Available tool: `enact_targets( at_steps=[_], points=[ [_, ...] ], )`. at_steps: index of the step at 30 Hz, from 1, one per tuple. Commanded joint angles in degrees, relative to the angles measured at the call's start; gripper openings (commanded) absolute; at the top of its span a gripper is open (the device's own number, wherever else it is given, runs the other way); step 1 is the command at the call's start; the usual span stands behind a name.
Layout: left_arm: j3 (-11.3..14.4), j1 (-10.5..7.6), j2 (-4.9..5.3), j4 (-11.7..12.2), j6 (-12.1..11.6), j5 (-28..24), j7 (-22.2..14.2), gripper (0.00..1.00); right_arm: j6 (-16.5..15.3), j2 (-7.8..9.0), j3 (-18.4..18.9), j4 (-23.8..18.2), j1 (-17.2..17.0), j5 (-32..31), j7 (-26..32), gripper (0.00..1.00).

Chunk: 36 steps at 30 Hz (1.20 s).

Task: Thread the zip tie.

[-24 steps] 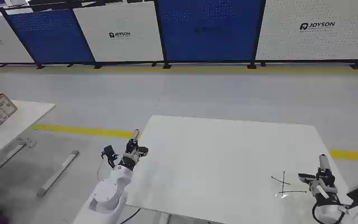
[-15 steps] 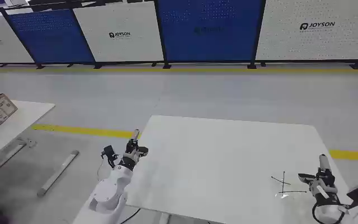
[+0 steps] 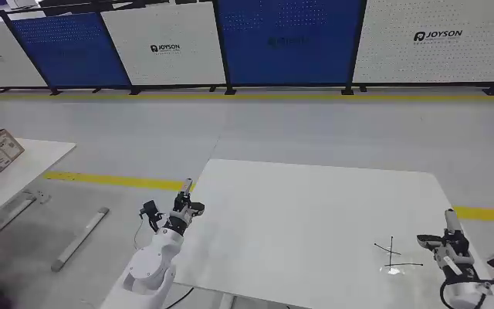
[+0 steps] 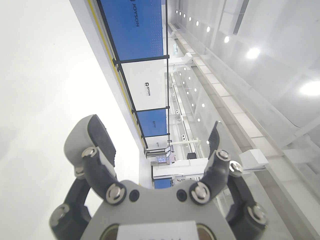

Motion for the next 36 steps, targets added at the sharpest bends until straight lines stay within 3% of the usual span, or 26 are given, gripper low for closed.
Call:
enact_targets(
  at_steps=[1,3,4,17,20,24,32,36],
  points=[
    [0.00,0.00,0.00,0.00,0.00,0.00,0.00,1.00,0.25,0.58,2.01,0.55,0.05,-0.71,8.75,1.00],
    [0.00,0.00,0.00,0.00,0.00,0.00,0.00,1.00,0.98,1.29,4.76,2.53,0.81,0.17,17.97,1.00],
    [0.00,0.00,0.00,0.00,0.00,0.00,0.00,1.00,1.22,1.37,5.17,2.94,1.01,0.37,18.82,1.00],
    [0.00,0.00,0.00,0.00,0.00,0.00,0.00,1.00,0.98,1.43,5.43,3.15,1.00,0.53,19.67,1.00],
    [0.00,0.00,0.00,0.00,0.00,0.00,0.00,1.00,-3.32,2.11,10.51,7.54,0.72,0.57,25.33,1.00],
    [0.00,0.00,0.00,0.00,0.00,0.00,0.00,1.00,-6.01,2.65,13.67,12.22,0.77,0.55,29.86,1.00],
    [0.00,0.00,0.00,0.00,0.00,0.00,0.00,1.00,-5.01,3.26,10.08,18.40,5.22,-8.80,31.77,1.00],
    [0.00,0.00,0.00,0.00,0.00,0.00,0.00,1.00,-5.01,3.26,10.08,18.40,5.22,-8.80,31.77,1.00]
  ],
)
